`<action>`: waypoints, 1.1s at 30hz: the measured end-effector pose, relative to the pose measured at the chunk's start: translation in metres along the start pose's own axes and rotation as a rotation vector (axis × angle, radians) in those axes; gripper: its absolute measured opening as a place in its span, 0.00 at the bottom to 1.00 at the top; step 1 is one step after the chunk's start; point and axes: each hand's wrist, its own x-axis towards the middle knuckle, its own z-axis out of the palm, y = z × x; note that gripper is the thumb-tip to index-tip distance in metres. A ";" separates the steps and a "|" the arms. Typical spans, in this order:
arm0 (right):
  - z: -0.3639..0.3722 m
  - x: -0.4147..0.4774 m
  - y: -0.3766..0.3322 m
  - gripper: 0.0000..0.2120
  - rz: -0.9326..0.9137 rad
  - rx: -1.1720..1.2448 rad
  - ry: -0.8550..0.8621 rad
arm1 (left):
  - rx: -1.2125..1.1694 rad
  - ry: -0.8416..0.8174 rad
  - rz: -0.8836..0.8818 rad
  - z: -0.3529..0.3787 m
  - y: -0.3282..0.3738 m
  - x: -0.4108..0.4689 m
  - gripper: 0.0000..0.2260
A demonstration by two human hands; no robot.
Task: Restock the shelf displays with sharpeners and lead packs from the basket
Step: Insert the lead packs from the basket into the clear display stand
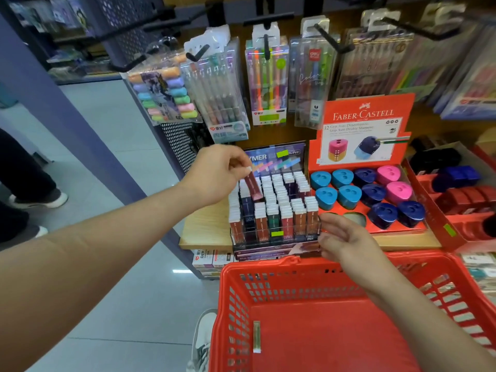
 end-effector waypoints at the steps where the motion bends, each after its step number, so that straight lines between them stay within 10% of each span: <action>1: 0.001 0.000 -0.001 0.20 -0.006 -0.003 -0.007 | -0.027 0.020 0.004 0.000 0.006 0.007 0.03; 33: -0.022 0.007 0.014 0.13 0.010 -0.037 -0.076 | 0.209 -0.222 0.288 0.069 0.056 0.035 0.08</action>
